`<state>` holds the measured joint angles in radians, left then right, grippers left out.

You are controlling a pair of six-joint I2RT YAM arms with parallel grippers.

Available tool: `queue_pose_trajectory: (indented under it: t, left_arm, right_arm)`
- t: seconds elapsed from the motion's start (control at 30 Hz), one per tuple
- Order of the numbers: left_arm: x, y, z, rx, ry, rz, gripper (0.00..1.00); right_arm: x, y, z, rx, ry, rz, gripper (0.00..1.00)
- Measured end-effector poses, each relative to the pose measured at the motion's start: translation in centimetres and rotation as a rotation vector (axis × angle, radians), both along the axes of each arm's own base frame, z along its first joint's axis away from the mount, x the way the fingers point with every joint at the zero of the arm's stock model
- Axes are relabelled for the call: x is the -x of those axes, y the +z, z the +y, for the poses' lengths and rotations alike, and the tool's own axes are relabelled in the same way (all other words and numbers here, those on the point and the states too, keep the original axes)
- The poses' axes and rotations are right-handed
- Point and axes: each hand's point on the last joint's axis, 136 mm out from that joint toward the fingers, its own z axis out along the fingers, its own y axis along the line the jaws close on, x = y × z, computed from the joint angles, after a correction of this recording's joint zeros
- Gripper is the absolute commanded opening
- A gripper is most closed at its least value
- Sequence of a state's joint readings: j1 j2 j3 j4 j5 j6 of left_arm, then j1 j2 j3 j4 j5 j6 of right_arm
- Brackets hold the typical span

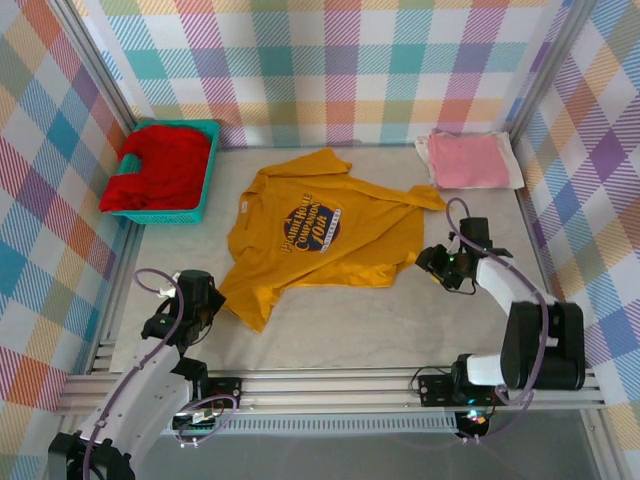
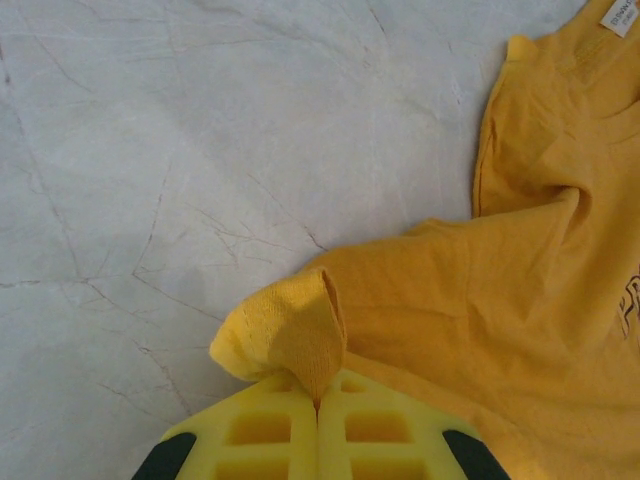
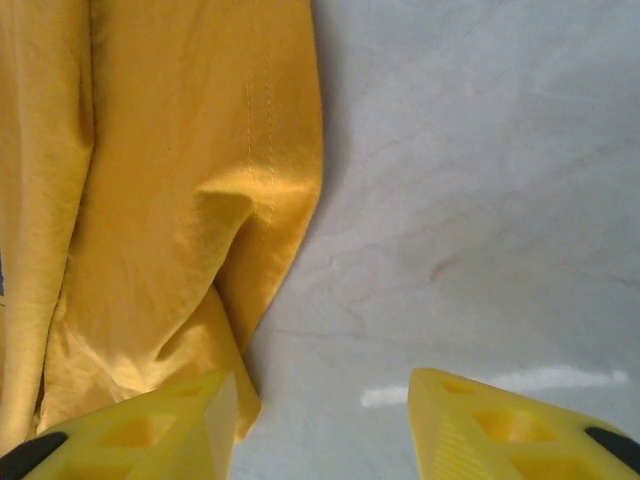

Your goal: Fold and stack the t-shirts

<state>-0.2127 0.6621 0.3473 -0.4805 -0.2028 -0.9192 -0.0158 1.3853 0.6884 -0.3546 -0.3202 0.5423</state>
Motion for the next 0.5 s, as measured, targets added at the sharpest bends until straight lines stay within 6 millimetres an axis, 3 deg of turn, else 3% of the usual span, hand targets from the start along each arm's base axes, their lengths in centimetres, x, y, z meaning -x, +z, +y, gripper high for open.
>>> queue_pose_trajectory:
  t: [0.17, 0.5]
  left_arm:
    - [-0.2, 0.3, -0.2, 0.012, -0.006, -0.019, 0.0]
    - [0.1, 0.1, -0.2, 0.019, -0.007, -0.041, 0.0]
  right_arm:
    - [-1.5, -3.2, 1.4, -0.043, 0.043, 0.064, 0.42]
    - [-1.8, -3.7, 1.5, -0.046, 0.023, 0.139, 0.34]
